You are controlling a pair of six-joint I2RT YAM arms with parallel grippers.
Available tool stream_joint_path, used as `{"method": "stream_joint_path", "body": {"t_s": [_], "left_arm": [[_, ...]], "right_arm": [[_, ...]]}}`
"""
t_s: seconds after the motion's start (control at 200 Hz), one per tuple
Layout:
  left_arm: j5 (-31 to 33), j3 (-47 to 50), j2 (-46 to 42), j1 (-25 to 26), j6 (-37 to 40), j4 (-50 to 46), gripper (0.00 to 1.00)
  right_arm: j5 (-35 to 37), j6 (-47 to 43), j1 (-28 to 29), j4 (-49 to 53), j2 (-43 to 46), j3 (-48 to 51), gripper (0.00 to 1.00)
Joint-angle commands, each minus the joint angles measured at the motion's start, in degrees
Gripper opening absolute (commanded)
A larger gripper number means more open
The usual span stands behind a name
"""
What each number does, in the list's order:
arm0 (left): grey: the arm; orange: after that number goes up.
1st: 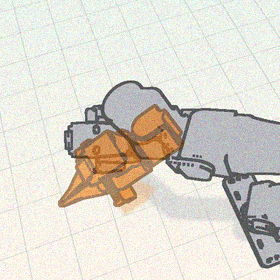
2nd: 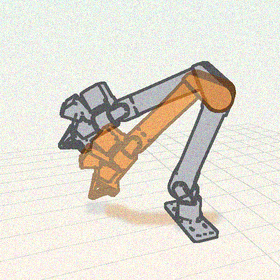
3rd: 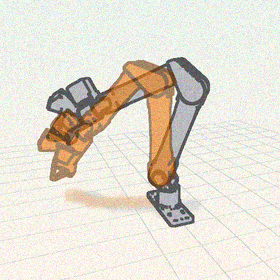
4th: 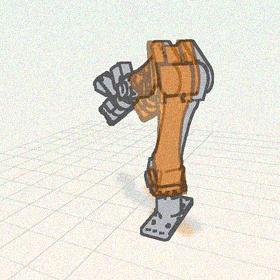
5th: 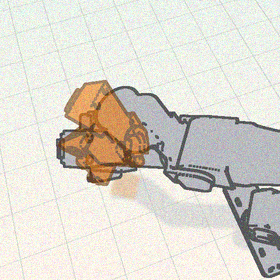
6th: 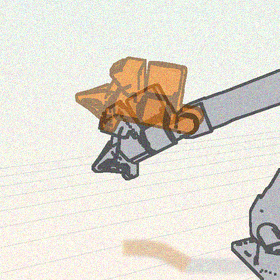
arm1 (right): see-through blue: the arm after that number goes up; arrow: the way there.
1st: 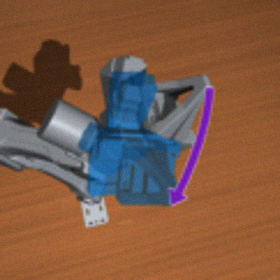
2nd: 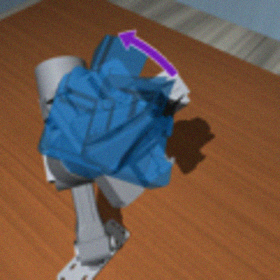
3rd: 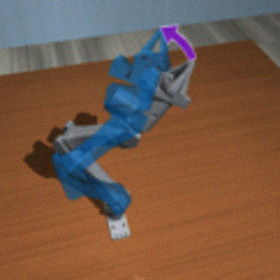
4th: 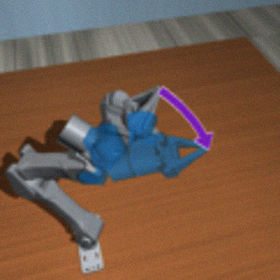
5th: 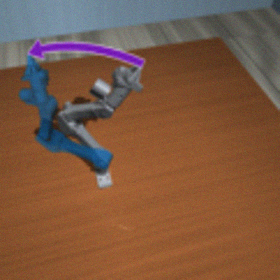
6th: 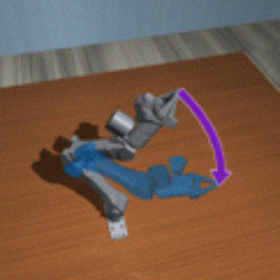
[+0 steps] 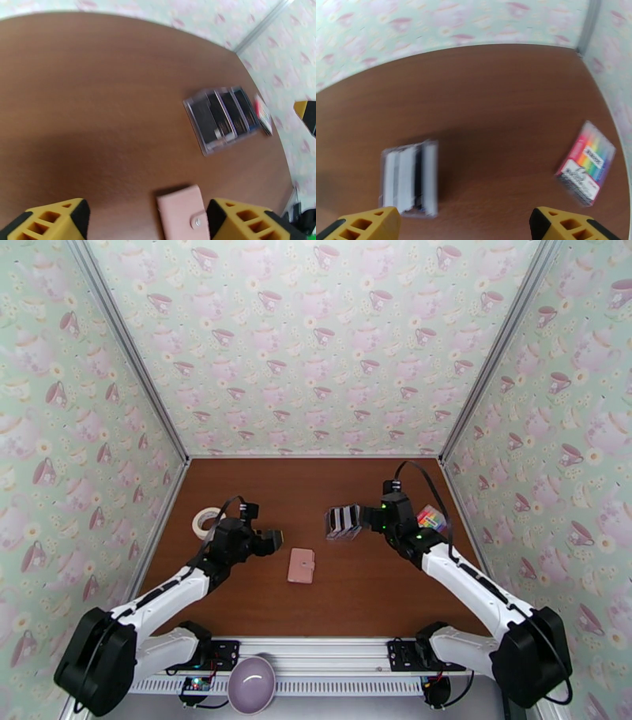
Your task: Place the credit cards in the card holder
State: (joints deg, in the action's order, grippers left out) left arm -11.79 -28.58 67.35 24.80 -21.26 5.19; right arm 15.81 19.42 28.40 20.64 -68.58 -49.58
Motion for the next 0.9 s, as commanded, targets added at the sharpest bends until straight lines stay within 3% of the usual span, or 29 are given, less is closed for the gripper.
{"method": "stream_joint_path", "body": {"t_s": [0.0,0.195,0.396,0.891], "left_arm": [[-6.21,0.91,2.42,1.4,-1.73,-0.98,0.74],[-10.35,1.49,5.96,5.63,-3.81,-0.3,0.66],[-12.24,4.11,6.25,6.58,-6.81,1.22,0.54],[-16.02,8.74,12.31,7.23,-11.11,6.87,0.46]], "right_arm": [[-1.45,2.38,4.43,3.76,-0.97,-3.08,0.88],[-1.93,8.24,13.42,4.36,-5.7,-3.99,0.81],[-1.58,13.58,21.19,3.89,-11.93,-5.38,0.73],[-7.66,21.73,28.43,-0.69,-24.7,-9.1,0.56]]}}
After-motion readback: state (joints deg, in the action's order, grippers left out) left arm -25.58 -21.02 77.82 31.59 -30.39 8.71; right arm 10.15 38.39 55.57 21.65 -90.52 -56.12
